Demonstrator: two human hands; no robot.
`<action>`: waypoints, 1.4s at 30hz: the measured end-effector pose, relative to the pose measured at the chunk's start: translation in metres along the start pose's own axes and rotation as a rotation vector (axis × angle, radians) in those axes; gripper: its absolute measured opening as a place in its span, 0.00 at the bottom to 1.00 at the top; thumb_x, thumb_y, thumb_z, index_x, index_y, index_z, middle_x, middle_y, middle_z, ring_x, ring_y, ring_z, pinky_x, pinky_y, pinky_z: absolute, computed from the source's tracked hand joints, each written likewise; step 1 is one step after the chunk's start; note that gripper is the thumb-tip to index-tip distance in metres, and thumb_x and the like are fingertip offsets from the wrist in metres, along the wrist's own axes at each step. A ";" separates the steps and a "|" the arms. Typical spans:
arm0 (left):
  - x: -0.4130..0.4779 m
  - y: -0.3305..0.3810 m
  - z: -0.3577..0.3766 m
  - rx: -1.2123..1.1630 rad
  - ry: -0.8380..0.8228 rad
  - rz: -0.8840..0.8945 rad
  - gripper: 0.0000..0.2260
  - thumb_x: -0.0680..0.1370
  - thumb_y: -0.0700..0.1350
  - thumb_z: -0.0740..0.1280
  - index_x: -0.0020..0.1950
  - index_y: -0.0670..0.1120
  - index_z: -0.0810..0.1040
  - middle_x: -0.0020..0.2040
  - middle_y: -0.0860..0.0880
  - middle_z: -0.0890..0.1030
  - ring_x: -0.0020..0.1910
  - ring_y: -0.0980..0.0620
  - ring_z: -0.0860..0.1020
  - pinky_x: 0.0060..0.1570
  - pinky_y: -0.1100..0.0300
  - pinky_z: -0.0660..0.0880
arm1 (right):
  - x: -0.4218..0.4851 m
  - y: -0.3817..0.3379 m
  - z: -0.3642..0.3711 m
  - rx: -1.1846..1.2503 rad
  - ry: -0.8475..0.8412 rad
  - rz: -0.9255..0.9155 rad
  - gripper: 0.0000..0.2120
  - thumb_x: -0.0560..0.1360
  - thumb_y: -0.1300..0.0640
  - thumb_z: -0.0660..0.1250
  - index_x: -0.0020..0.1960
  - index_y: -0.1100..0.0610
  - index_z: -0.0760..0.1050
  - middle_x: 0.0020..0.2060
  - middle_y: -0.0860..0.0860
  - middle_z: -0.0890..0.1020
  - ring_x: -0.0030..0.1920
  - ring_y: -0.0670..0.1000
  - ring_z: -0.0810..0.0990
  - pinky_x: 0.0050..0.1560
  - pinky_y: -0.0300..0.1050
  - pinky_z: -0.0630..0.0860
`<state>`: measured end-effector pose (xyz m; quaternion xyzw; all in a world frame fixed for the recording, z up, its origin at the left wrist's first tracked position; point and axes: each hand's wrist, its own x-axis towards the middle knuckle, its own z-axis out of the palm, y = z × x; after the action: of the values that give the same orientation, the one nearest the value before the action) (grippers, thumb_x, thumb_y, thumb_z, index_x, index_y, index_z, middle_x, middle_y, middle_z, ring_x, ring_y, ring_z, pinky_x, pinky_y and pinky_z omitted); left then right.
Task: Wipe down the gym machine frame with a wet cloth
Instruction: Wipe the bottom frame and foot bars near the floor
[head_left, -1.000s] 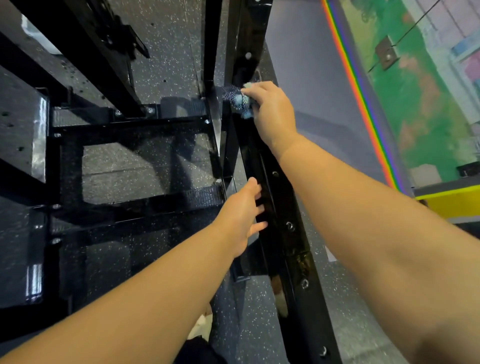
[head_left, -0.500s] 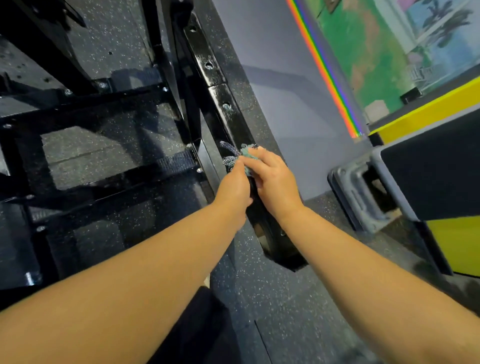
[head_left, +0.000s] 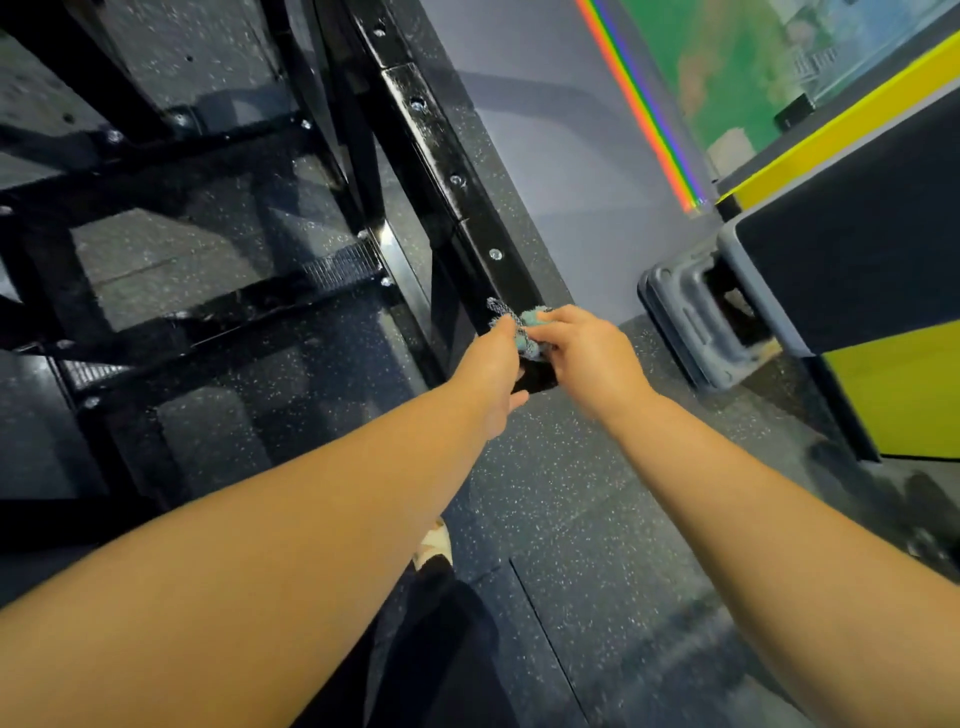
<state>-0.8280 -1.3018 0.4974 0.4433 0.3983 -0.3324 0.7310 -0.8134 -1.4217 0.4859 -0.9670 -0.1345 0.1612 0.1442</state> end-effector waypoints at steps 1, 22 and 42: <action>-0.003 -0.006 0.002 0.000 0.001 -0.007 0.18 0.83 0.54 0.52 0.68 0.49 0.71 0.65 0.48 0.75 0.63 0.50 0.73 0.53 0.52 0.69 | -0.007 0.002 -0.001 -0.005 -0.009 0.004 0.17 0.75 0.67 0.63 0.61 0.56 0.79 0.60 0.55 0.78 0.60 0.59 0.76 0.56 0.48 0.73; 0.013 -0.037 0.006 0.547 0.064 0.302 0.25 0.81 0.50 0.58 0.77 0.54 0.55 0.72 0.49 0.67 0.68 0.49 0.69 0.67 0.49 0.67 | -0.008 -0.015 0.029 2.064 0.295 1.206 0.15 0.83 0.56 0.52 0.46 0.60 0.75 0.48 0.58 0.81 0.46 0.58 0.80 0.41 0.47 0.77; 0.000 -0.044 0.010 0.556 0.056 0.375 0.08 0.81 0.42 0.59 0.50 0.55 0.75 0.47 0.58 0.79 0.51 0.59 0.78 0.53 0.61 0.76 | -0.007 0.004 0.047 2.068 0.099 1.160 0.16 0.81 0.58 0.49 0.48 0.60 0.75 0.58 0.61 0.79 0.55 0.59 0.78 0.50 0.51 0.71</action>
<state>-0.8621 -1.3277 0.4833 0.7004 0.2237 -0.2756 0.6192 -0.8354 -1.4161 0.4439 -0.3132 0.5235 0.1970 0.7675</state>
